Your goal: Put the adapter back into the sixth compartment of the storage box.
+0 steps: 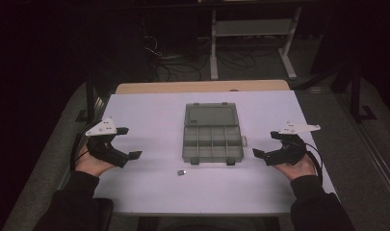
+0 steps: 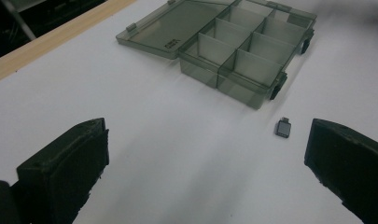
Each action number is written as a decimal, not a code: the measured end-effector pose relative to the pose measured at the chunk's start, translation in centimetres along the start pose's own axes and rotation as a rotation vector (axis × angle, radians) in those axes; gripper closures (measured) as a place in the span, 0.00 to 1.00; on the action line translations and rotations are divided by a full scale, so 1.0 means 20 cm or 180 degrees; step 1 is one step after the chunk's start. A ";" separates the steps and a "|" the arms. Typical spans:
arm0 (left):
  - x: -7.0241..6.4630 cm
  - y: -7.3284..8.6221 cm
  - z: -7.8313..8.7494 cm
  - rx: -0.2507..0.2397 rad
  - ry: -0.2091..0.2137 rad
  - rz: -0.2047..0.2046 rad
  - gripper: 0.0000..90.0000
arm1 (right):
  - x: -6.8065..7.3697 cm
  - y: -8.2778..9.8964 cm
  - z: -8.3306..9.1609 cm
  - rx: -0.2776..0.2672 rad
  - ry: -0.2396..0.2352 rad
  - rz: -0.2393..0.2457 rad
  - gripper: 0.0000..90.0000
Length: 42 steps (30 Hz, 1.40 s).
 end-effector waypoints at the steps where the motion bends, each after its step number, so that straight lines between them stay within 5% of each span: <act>1: 0.00 0.00 0.00 0.0000 0.0000 0.0000 0.00 | 0.00 0.00 0.00 0.0000 0.0000 0.0000 0.00; 16: -0.09 -0.08 -0.10 0.0111 0.0218 -0.0149 0.00 | 0.00 0.00 0.00 0.0012 -0.0009 0.0010 0.00; 42: -0.18 -0.06 -0.26 0.0401 0.0395 -0.0287 0.00 | 0.01 0.00 -0.01 0.0038 -0.0065 0.0022 0.00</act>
Point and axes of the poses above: each handheld gripper's, and its own axes: z roughly backward along the jaws, y roughly out of its underside, x roughly to its left, the point moved 6 cm from there along -z, roughly forward along the jaws, and after that the axes turned 6 degrees about z, right-handed, at the moved point
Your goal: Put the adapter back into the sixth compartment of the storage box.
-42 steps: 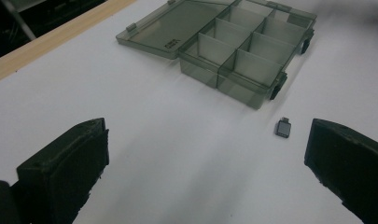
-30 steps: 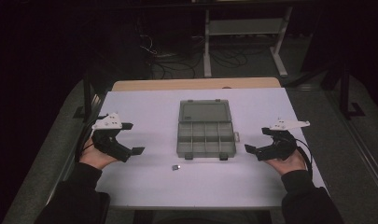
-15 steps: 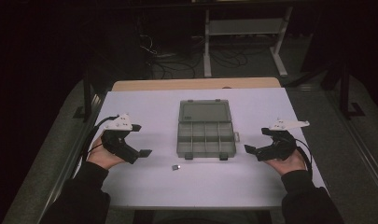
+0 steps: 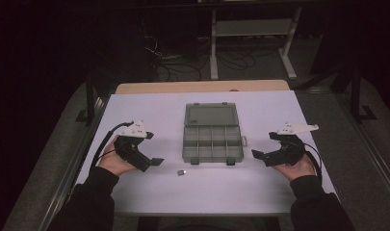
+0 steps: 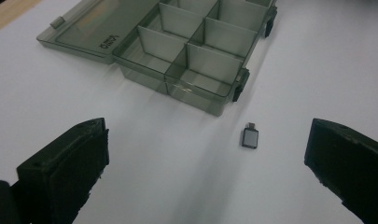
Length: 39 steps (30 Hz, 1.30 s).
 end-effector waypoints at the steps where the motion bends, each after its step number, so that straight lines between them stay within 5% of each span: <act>1: -0.02 0.00 -0.02 -0.0001 0.0060 -0.0007 0.00 | 0.00 0.00 0.00 0.0002 0.0004 0.0002 0.00; 39: -0.14 0.07 -0.30 0.0428 0.0297 -0.0142 0.00 | 0.00 0.01 -0.01 0.0055 -0.0025 -0.0008 0.00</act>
Point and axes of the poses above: each handheld gripper's, and its own axes: z roughly backward along the jaws, y roughly out of its underside, x roughly to its left, the point moved 6 cm from there along -z, roughly forward along the jaws, and after that the axes turned 6 degrees about z, right-handed, at the moved point
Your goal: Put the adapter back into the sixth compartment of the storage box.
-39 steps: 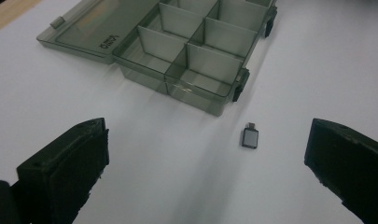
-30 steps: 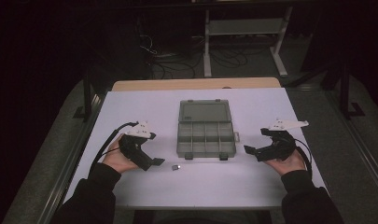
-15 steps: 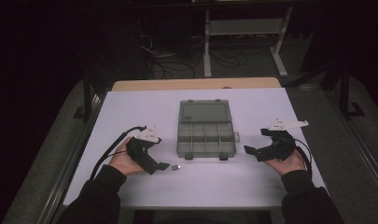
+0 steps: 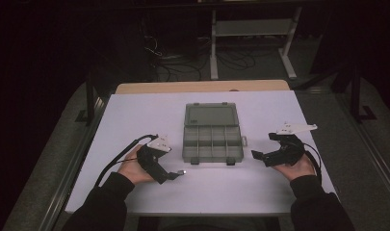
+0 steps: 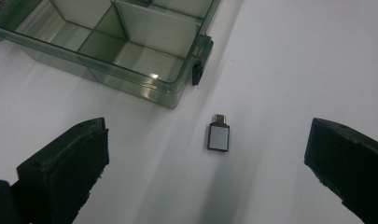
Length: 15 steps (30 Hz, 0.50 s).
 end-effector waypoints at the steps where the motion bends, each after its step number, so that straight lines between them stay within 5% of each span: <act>1: -0.01 0.00 -0.02 0.0044 0.0018 -0.0019 0.00 | 0.00 0.00 0.00 0.0001 -0.0002 0.0000 0.00; 15: -0.04 0.01 -0.07 0.0133 0.0109 -0.0067 0.02 | 0.00 0.00 0.00 0.0004 -0.0010 0.0007 0.00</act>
Point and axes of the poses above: each handheld gripper's, and its own axes: z roughly backward along the jaws, y roughly out of its underside, x roughly to its left, the point moved 6 cm from there along -z, roughly forward along the jaws, and after that the axes turned 6 degrees about z, right-handed, at the moved point
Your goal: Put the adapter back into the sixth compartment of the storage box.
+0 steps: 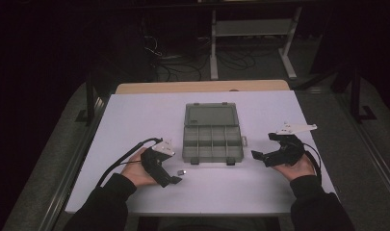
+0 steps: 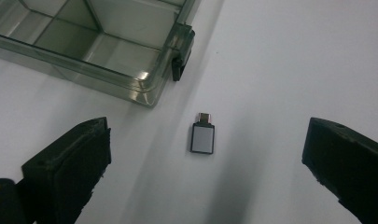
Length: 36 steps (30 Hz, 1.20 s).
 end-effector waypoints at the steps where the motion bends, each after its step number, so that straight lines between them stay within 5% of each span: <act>1: 0.00 0.00 0.00 0.0007 0.0004 -0.0002 0.02 | 0.00 0.00 0.00 0.0000 -0.0001 0.0000 0.00; 12: -0.01 0.00 -0.02 0.0028 0.0096 -0.0032 0.17 | 0.00 0.00 0.00 -0.0002 -0.0002 0.0000 0.00; 29: 0.02 0.02 -0.06 0.0146 0.0012 -0.0040 0.48 | 0.00 0.00 0.00 0.0008 -0.0010 0.0006 0.00; 36: 0.01 0.03 -0.09 0.0234 -0.0040 -0.0179 0.63 | 0.00 0.00 0.00 0.0017 -0.0010 0.0004 0.00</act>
Point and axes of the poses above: each handheld gripper's, and its own axes: z roughly backward along the jaws, y roughly out of its underside, x roughly to its left, the point moved 6 cm from there along -z, roughly forward along the jaws, and after that the axes turned 6 degrees about z, right-handed, at the moved point
